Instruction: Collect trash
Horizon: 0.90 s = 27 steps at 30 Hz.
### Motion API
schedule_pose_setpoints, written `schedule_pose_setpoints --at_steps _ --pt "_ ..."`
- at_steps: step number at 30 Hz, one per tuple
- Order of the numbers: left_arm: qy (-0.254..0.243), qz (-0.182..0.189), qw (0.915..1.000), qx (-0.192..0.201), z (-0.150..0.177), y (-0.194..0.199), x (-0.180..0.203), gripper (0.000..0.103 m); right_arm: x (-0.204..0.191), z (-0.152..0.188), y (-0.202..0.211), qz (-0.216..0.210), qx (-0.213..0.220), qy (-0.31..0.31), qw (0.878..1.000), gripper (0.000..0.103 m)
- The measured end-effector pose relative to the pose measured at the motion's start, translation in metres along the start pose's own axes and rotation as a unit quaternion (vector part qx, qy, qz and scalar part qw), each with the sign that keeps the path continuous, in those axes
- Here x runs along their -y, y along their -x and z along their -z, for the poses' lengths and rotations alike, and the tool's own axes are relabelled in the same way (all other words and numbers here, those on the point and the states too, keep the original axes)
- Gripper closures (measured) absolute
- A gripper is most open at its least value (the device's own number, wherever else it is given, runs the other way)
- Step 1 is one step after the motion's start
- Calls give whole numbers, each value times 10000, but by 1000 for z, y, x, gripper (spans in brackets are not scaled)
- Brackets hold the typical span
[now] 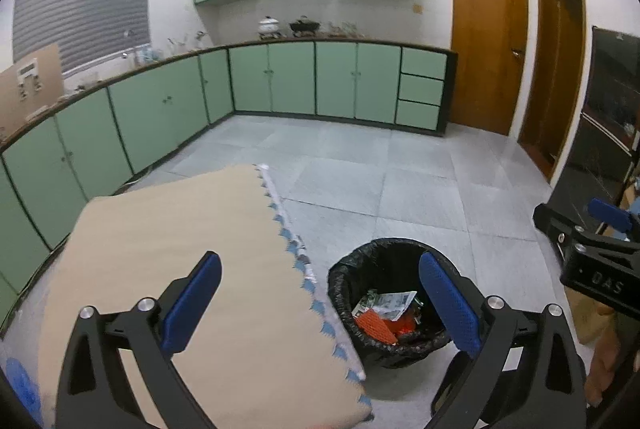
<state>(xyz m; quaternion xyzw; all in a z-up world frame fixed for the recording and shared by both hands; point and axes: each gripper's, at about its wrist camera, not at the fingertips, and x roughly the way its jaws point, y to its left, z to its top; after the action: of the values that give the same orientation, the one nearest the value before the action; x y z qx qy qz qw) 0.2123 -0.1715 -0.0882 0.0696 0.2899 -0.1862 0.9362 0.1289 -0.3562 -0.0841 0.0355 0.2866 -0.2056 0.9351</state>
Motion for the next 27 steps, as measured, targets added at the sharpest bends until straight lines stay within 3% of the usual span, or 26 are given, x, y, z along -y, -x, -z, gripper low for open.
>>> schedule_pose_setpoints --at_steps 7,16,22,27 --pt "15 -345 9990 272 12 67 -13 6 -17 -1 53 210 356 222 9989 5" --pt "205 -591 9964 571 21 130 -27 6 -28 5 101 39 420 387 9984 5" --pt "556 -500 9942 775 33 173 -44 6 -31 16 139 51 728 371 9966 5" --pt "760 -1050 9875 897 40 202 -51 6 -22 29 166 27 927 30 9957 5"
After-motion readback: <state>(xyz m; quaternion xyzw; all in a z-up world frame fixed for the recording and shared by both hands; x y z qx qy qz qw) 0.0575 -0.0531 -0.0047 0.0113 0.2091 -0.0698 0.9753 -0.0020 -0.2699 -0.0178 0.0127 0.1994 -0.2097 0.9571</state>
